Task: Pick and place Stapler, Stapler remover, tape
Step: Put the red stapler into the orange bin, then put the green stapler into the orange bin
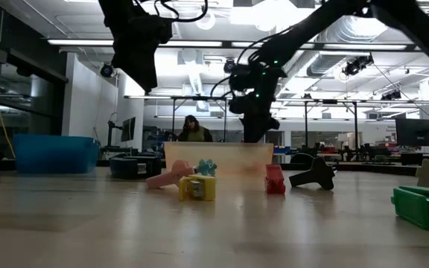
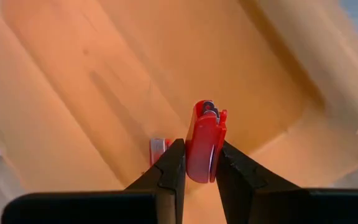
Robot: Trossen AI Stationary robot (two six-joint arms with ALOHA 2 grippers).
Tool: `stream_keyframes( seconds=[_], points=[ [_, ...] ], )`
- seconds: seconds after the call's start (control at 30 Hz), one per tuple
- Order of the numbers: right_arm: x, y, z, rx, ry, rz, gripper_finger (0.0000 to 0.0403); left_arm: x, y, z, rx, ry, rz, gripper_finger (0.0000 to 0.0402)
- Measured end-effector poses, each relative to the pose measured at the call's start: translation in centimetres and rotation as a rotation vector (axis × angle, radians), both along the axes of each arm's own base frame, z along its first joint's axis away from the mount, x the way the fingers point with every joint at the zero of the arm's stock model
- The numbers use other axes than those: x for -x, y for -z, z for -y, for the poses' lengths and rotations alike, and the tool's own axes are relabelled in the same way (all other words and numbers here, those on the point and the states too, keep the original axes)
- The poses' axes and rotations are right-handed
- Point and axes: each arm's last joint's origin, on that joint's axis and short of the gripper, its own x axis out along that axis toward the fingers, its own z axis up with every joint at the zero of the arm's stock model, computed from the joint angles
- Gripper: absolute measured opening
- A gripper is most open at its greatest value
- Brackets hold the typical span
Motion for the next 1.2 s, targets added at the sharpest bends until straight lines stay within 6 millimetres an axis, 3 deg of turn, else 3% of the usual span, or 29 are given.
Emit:
stream_keyframes(
  seconds=[0.37, 0.7, 0.93, 1.2],
  points=[
    [-0.8, 1.9, 0.3, -0.12, 0.026, -0.207, 0.0066, 0.1, 0.0, 0.0, 0.018, -0.035, 0.003, 0.0163],
    [-1.2, 1.9, -0.4, -0.115, 0.011, -0.218, 0.0129, 0.1, 0.0, 0.0, 0.018, -0.035, 0.003, 0.0163],
    [-1.9, 0.3, -0.5, -0.064, 0.024, -0.214, 0.016, 0.1, 0.0, 0.0, 0.019, -0.035, -0.001, 0.0163],
    [-2.2, -3.1, -0.9, -0.049, 0.047, -0.228, 0.0166, 0.7, 0.3, 0.1, 0.028, -0.036, -0.067, 0.0163]
  ],
)
